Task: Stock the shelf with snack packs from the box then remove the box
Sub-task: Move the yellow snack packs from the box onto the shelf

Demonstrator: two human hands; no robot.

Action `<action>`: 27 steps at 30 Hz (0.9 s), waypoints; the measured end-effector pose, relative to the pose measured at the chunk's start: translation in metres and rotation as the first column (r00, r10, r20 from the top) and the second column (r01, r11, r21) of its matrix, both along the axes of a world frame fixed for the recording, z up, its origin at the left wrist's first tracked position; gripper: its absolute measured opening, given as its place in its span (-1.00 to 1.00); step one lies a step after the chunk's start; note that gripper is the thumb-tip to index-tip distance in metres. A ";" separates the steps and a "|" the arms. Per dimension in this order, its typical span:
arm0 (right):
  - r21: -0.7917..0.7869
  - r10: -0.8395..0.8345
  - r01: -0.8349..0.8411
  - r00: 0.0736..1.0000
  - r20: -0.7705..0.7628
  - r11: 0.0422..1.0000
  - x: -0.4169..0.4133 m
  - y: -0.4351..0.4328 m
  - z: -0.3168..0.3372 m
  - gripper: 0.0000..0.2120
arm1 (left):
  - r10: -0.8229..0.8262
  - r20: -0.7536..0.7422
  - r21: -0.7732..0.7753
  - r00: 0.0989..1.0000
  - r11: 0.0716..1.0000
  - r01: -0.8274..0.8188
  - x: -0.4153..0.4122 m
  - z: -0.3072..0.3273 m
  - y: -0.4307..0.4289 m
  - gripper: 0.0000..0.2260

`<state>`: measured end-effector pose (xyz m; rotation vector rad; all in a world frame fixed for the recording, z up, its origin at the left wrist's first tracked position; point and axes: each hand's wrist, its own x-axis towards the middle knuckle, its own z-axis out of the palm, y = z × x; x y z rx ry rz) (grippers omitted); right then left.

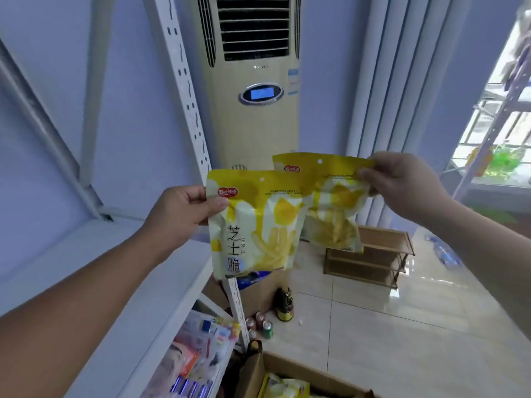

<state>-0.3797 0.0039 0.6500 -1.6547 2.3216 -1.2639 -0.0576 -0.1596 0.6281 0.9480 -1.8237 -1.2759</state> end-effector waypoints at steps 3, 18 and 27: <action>-0.049 0.150 -0.147 0.987 0.065 0.988 0.018 -0.007 0.014 -0.83 | 0.123 -0.034 -0.006 0.992 0.992 -0.123 0.037 0.016 0.027 -0.85; -0.091 0.682 -0.676 0.729 0.062 0.731 0.210 -0.034 0.050 -0.74 | 0.665 -0.014 -0.055 0.746 0.745 -0.665 0.269 0.053 0.201 -0.85; -0.022 0.802 -0.802 0.596 0.040 0.597 0.382 -0.025 0.050 -0.78 | 0.800 0.019 0.028 0.599 0.599 -0.800 0.411 0.036 0.293 -0.88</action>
